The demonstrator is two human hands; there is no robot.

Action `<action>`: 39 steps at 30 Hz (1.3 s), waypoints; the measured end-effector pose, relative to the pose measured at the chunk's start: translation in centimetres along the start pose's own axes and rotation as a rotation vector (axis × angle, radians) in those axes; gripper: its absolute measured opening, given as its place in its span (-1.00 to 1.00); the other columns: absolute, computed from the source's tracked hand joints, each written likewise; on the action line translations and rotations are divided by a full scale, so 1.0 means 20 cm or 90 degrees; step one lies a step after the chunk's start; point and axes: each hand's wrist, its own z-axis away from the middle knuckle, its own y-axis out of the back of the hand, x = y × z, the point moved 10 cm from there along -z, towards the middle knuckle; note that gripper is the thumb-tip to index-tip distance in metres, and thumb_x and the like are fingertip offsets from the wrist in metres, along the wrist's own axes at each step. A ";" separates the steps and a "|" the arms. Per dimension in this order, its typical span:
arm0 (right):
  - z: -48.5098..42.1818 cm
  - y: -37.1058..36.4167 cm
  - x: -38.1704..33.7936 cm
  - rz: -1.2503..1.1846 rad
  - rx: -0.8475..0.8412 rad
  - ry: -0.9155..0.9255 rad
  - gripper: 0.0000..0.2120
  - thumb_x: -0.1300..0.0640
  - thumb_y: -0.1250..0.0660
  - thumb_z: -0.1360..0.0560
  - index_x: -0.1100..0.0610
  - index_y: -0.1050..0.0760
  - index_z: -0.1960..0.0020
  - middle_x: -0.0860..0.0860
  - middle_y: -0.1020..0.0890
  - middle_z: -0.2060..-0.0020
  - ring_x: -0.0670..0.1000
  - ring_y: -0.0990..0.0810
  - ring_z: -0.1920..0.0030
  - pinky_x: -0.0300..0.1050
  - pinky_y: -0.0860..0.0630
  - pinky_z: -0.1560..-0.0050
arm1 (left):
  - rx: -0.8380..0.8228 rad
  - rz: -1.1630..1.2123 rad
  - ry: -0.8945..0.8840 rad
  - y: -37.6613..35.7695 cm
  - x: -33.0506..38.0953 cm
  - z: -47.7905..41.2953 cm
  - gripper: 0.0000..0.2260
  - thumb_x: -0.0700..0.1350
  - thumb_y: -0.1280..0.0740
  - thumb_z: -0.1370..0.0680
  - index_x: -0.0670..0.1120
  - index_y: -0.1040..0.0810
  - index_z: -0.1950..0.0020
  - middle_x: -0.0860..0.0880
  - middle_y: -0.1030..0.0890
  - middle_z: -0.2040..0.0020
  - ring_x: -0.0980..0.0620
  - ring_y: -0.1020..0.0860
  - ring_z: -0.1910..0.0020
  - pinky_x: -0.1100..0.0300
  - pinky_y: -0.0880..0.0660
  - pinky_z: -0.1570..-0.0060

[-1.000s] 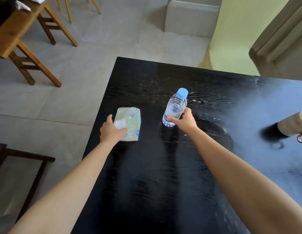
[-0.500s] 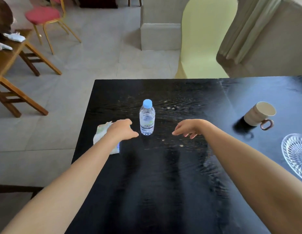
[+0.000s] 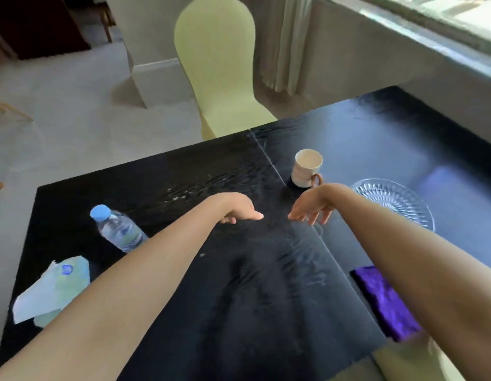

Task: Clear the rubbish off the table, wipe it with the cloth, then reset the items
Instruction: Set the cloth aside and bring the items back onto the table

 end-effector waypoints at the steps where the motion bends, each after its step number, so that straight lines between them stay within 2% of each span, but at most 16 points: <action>1: -0.01 0.03 0.11 -0.013 0.009 -0.009 -0.53 -0.05 -0.20 -0.57 0.14 -0.31 -0.41 0.06 -0.49 -0.29 0.10 -0.54 -0.21 0.03 -0.54 -0.06 | -0.001 -0.003 -0.005 0.01 0.09 -0.05 -0.51 0.19 -0.14 -0.56 -0.06 -0.36 -0.39 -0.09 -0.48 -0.16 -0.05 -0.51 0.06 0.10 -0.46 0.12; 4: -0.05 0.11 0.44 -0.048 0.045 -0.036 -0.57 -0.05 -0.16 -0.58 0.19 -0.37 -0.35 0.07 -0.52 -0.26 0.06 -0.56 -0.05 -0.04 -0.54 0.07 | -0.007 -0.015 -0.027 0.03 0.36 -0.21 -0.50 0.18 -0.14 -0.57 -0.07 -0.32 -0.42 -0.08 -0.45 -0.32 -0.03 -0.56 -0.08 0.06 -0.54 -0.07; 7: -0.10 0.14 0.73 -0.096 0.065 -0.069 -0.63 -0.03 -0.17 -0.58 0.21 -0.42 -0.24 0.08 -0.54 -0.13 0.06 -0.56 -0.01 -0.08 -0.52 0.15 | 0.003 -0.008 -0.026 0.02 0.54 -0.37 -0.48 0.17 -0.14 -0.57 -0.08 -0.29 -0.45 -0.09 -0.45 -0.33 -0.06 -0.55 -0.17 -0.02 -0.52 -0.17; 12: -0.19 0.13 1.11 -0.133 0.072 -0.120 -0.63 0.01 -0.17 -0.59 0.26 -0.41 -0.25 0.05 -0.50 -0.02 0.08 -0.55 0.02 0.02 -0.54 0.00 | 0.034 0.046 -0.013 -0.03 0.73 -0.63 -0.47 0.14 -0.19 -0.55 -0.12 -0.31 -0.44 -0.16 -0.52 -0.22 -0.14 -0.55 -0.14 0.00 -0.50 -0.14; 15: -0.19 0.15 1.28 -0.130 0.107 -0.154 -0.80 0.09 -0.16 -0.60 0.22 -0.42 -0.08 0.10 -0.50 0.16 0.07 -0.54 0.21 -0.18 -0.49 0.38 | 0.124 0.144 -0.025 0.00 0.82 -0.76 -0.46 0.11 -0.22 -0.55 -0.13 -0.28 -0.45 -0.15 -0.47 -0.30 -0.17 -0.52 -0.18 0.02 -0.49 -0.13; 16: -0.19 0.18 1.34 -0.121 0.144 -0.161 -0.83 0.11 -0.17 -0.58 0.21 -0.43 0.00 0.13 -0.51 0.19 0.10 -0.54 0.23 -0.17 -0.47 0.39 | 0.174 0.184 -0.026 0.03 0.83 -0.79 -0.50 0.09 -0.22 -0.55 -0.14 -0.32 -0.41 -0.15 -0.47 -0.31 -0.18 -0.51 -0.19 0.04 -0.48 -0.13; 19: -0.21 0.26 1.55 -0.083 0.285 -0.179 -0.69 0.04 -0.25 -0.49 0.20 -0.54 -0.12 0.18 -0.62 -0.10 0.20 -0.59 -0.09 -0.06 -0.51 -0.05 | 0.278 0.363 -0.019 0.10 0.83 -0.89 -0.73 0.03 -0.23 -0.55 -0.08 -0.43 -0.17 -0.11 -0.52 -0.19 -0.16 -0.52 -0.16 0.05 -0.49 -0.15; 21: -0.21 0.26 1.69 -0.143 0.360 -0.210 -0.64 0.04 -0.25 -0.45 0.14 -0.51 -0.20 0.17 -0.57 -0.21 0.21 -0.54 -0.20 0.04 -0.49 -0.18 | 0.290 0.467 -0.005 0.09 0.81 -0.96 -0.68 0.05 -0.21 -0.54 -0.14 -0.50 -0.15 -0.09 -0.52 -0.20 -0.08 -0.52 -0.09 0.00 -0.52 -0.15; 23: -0.19 0.26 1.79 -0.162 0.418 -0.252 -0.63 0.15 -0.20 -0.46 0.23 -0.46 -0.23 0.21 -0.51 -0.24 0.24 -0.46 -0.26 0.10 -0.46 -0.19 | 0.265 0.548 0.005 0.06 0.80 -1.03 -0.64 0.08 -0.21 -0.53 -0.15 -0.52 -0.17 -0.13 -0.51 -0.21 0.00 -0.49 0.04 0.01 -0.57 -0.01; 25: -0.18 0.28 1.86 -0.133 0.492 -0.292 -0.64 0.25 -0.16 -0.48 0.29 -0.39 -0.25 0.24 -0.44 -0.24 0.25 -0.37 -0.30 0.12 -0.41 -0.21 | 0.225 0.625 0.008 0.01 0.81 -1.09 -0.61 0.07 -0.19 -0.55 -0.18 -0.50 -0.22 -0.12 -0.48 -0.21 -0.01 -0.46 -0.05 0.09 -0.57 0.09; 27: -0.18 0.30 1.90 -0.092 0.559 -0.308 -0.67 0.29 -0.15 -0.47 0.30 -0.36 -0.24 0.25 -0.41 -0.23 0.25 -0.35 -0.28 0.12 -0.41 -0.18 | 0.194 0.698 0.009 -0.03 0.82 -1.13 -0.66 0.04 -0.19 -0.58 -0.21 -0.48 -0.16 -0.07 -0.46 -0.11 0.00 -0.45 -0.07 0.09 -0.56 0.00; 29: -0.20 0.29 1.92 -0.108 0.588 -0.302 -0.66 0.33 -0.15 -0.46 0.32 -0.33 -0.24 0.27 -0.38 -0.23 0.28 -0.34 -0.25 0.13 -0.41 -0.14 | 0.189 0.753 0.012 -0.05 0.83 -1.16 -0.78 -0.03 -0.21 -0.58 -0.18 -0.47 0.00 -0.03 -0.46 0.07 0.07 -0.43 0.11 0.05 -0.54 -0.11; 31: -0.21 0.28 1.94 -0.174 0.619 -0.292 -0.64 0.38 -0.15 -0.44 0.36 -0.30 -0.24 0.31 -0.35 -0.24 0.31 -0.34 -0.22 0.14 -0.38 -0.15 | 0.204 0.775 0.017 -0.06 0.82 -1.17 -0.82 -0.07 -0.21 -0.58 -0.15 -0.46 0.14 -0.02 -0.45 0.19 0.09 -0.41 0.21 0.04 -0.54 -0.13; 35: -0.19 0.24 2.00 -0.372 0.669 -0.319 -0.64 0.34 -0.17 -0.47 0.34 -0.29 -0.26 0.33 -0.38 -0.25 0.32 -0.36 -0.25 0.11 -0.36 -0.20 | 0.240 0.782 0.009 -0.07 0.80 -1.17 -0.82 -0.07 -0.20 -0.59 -0.15 -0.50 0.08 -0.07 -0.48 0.10 0.01 -0.47 0.02 0.13 -0.52 -0.01; 37: -0.23 0.18 2.04 -0.499 0.645 -0.328 -0.68 0.28 -0.20 -0.46 0.33 -0.37 -0.20 0.32 -0.48 -0.19 0.31 -0.44 -0.23 0.07 -0.40 -0.20 | 0.269 0.795 0.012 -0.07 0.77 -1.16 -0.81 -0.09 -0.21 -0.59 -0.18 -0.54 0.07 -0.06 -0.47 0.15 0.06 -0.47 0.14 0.18 -0.53 0.05; 39: -0.28 0.12 2.03 -0.613 0.612 -0.308 -0.80 0.24 -0.23 -0.40 0.27 -0.51 0.02 0.29 -0.59 0.03 0.28 -0.57 -0.09 0.03 -0.51 -0.15 | 0.302 0.807 0.025 -0.07 0.72 -1.15 -0.77 -0.09 -0.22 -0.59 -0.23 -0.55 -0.05 -0.05 -0.46 0.18 0.12 -0.47 0.28 0.15 -0.54 -0.04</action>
